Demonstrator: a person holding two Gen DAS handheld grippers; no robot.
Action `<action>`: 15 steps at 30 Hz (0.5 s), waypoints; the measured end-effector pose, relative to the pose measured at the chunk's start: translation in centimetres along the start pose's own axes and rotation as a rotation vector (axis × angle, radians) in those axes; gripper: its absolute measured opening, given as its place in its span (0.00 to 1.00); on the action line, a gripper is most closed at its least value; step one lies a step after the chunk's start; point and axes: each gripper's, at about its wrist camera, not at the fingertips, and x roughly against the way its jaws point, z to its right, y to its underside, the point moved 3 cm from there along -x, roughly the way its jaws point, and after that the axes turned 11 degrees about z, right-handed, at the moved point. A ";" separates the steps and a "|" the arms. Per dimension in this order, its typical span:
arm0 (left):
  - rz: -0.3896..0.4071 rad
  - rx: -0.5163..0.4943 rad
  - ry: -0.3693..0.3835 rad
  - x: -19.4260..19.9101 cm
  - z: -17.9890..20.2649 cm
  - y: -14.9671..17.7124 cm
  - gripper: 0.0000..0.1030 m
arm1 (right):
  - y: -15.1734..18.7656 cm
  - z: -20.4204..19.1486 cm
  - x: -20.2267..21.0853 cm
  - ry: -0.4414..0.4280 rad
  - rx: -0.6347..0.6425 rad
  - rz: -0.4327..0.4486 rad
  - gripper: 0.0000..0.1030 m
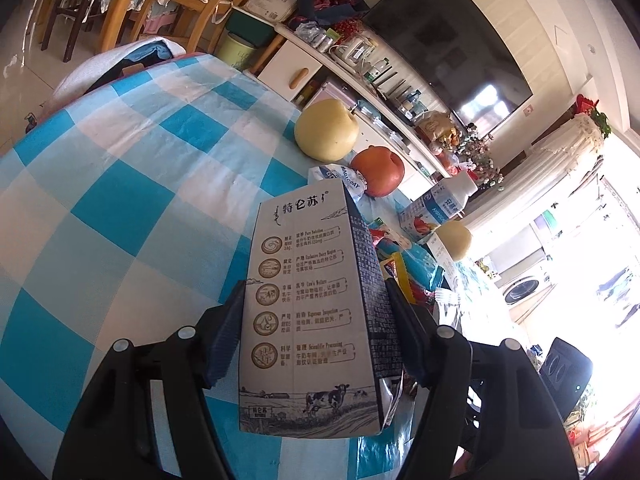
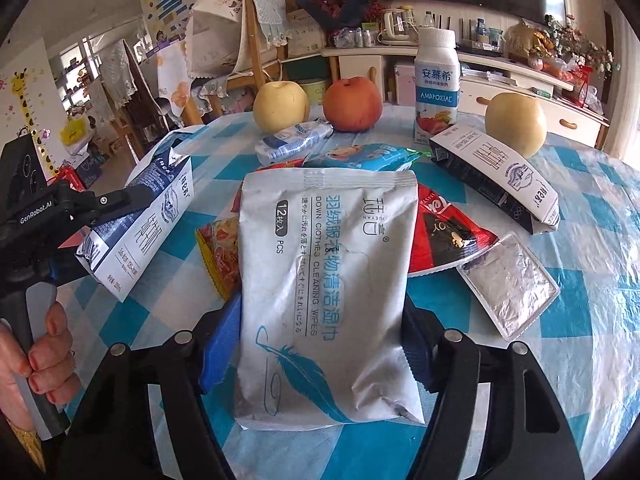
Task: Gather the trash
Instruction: 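Carry the carton and wipes packet to the pink bucket and release both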
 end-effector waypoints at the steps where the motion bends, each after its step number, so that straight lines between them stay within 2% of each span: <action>1: 0.004 -0.002 0.003 0.2 0.0 -0.1 0.66 | 0.0 -0.1 0.2 0.000 -0.003 0.005 0.69; 15: 0.100 -0.017 -0.013 3.8 -1.8 -2.2 0.66 | -1.0 -2.0 2.3 -0.022 -0.023 0.065 0.68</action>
